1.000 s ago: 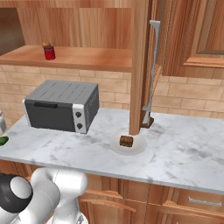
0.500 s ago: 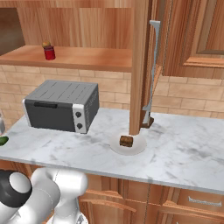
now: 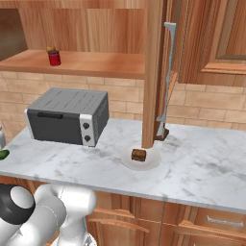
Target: Pick the avocado and bread from the counter and place them on the plate. Then pick the jam from the cabinet and place it next to the plate. Lastly close the cabinet door.
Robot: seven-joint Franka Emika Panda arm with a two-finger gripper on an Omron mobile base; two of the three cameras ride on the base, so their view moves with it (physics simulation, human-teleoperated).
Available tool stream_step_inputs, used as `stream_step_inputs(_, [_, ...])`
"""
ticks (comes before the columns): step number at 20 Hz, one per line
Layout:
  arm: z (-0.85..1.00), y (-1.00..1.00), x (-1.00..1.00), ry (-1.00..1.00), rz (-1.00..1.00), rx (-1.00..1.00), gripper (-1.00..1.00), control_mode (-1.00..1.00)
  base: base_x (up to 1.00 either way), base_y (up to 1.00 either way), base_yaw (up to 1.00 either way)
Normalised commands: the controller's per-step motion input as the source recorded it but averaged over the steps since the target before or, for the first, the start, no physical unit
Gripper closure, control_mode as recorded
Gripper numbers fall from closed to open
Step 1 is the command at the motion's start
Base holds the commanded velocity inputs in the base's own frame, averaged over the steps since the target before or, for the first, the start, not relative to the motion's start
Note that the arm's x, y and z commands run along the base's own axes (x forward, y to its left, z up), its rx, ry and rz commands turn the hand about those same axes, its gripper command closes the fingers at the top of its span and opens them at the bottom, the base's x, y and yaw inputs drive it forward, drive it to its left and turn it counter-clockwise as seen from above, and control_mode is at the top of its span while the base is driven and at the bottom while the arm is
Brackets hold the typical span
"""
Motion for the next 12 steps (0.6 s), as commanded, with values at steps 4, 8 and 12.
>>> stream_step_inputs(4, [-0.06,0.01,0.00,0.00,-0.08,-0.01,-1.00,-1.00,0.00,0.00,0.00])
stream_step_inputs(8, [-0.10,0.00,0.01,0.02,-0.05,-0.01,-1.00,-1.00,0.00,0.00,0.00])
stream_step_inputs(12, [-0.13,0.00,0.07,0.02,-0.01,-0.03,-1.00,-1.00,0.00,0.00,0.00])
